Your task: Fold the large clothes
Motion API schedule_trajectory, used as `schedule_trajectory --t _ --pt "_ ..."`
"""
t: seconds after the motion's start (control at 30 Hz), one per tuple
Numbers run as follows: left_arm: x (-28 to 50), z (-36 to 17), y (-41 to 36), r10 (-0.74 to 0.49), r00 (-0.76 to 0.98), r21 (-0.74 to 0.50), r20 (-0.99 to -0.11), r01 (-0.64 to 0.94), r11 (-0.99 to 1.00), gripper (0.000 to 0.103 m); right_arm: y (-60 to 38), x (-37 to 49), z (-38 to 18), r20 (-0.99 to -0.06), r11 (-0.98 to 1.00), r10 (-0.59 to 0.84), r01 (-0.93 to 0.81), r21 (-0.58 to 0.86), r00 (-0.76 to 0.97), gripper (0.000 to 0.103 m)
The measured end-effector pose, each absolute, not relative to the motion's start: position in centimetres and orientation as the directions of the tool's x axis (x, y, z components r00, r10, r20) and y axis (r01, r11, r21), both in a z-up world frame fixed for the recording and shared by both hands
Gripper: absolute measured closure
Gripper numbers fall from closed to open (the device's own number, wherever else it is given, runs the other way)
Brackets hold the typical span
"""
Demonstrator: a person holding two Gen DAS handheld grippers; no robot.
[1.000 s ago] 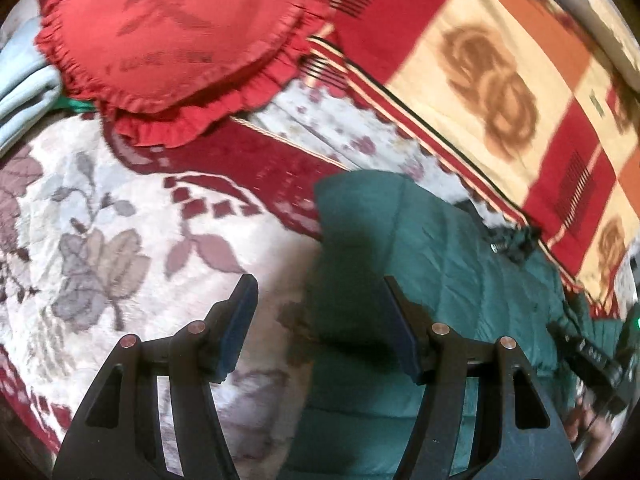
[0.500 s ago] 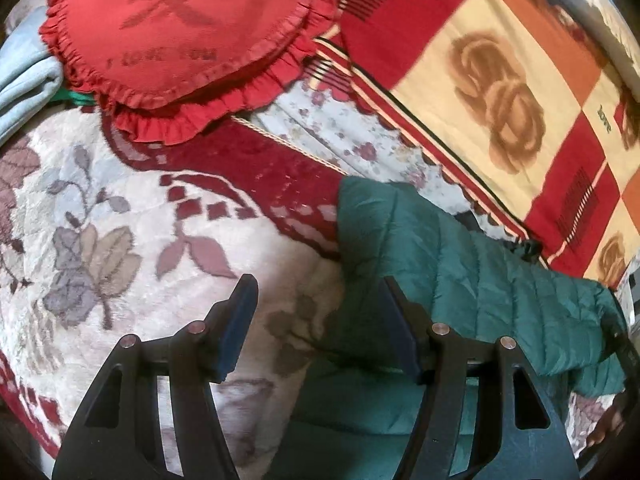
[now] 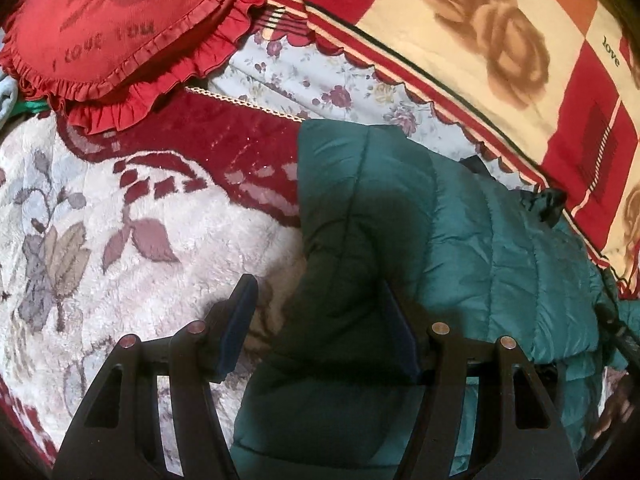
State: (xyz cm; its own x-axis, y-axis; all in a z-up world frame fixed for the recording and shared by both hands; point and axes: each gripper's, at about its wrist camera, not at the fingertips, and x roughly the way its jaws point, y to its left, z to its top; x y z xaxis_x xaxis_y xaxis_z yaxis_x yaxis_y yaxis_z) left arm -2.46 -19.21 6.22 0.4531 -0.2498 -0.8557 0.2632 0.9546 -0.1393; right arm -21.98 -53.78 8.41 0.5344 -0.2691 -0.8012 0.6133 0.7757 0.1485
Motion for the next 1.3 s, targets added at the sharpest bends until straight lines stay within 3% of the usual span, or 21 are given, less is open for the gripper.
schedule_trajectory --t 0.13,0.3,0.53,0.73,0.87,1.3 --pt "-2.7 7.3 -19.1 -0.259 0.466 -0.148 -0.846 0.261 0.954 0.04 -52.8 -23.2 11.5 -0.759 0.79 -0.288 0.592 0.156 0.584 0.037" --pt "-3.5 8.9 -20.0 -0.283 0.497 -0.151 -0.821 0.29 0.945 0.04 -49.2 -21.4 14.1 -0.741 0.87 -0.203 0.466 0.164 0.64 0.037" --pt "-3.5 7.9 -22.6 -0.268 0.496 -0.114 -0.826 0.319 0.941 0.04 -44.9 -17.3 12.6 -0.762 0.926 -0.176 0.367 0.086 0.624 0.037" --pt "-3.5 6.5 -24.0 -0.209 0.519 -0.019 -0.829 0.348 0.937 0.037 -45.0 -14.8 8.8 -0.804 0.921 -0.208 0.387 0.03 0.557 0.037" --pt "-3.2 5.9 -23.9 -0.21 0.518 -0.02 -0.829 0.347 0.938 0.035 -45.9 -14.5 6.6 -0.822 0.91 -0.215 0.414 0.028 0.527 0.033" --pt "-3.3 6.0 -24.0 -0.199 0.524 -0.007 -0.828 0.346 0.938 0.034 -46.5 -19.1 9.8 -0.802 0.894 -0.232 0.445 0.047 0.55 0.033"
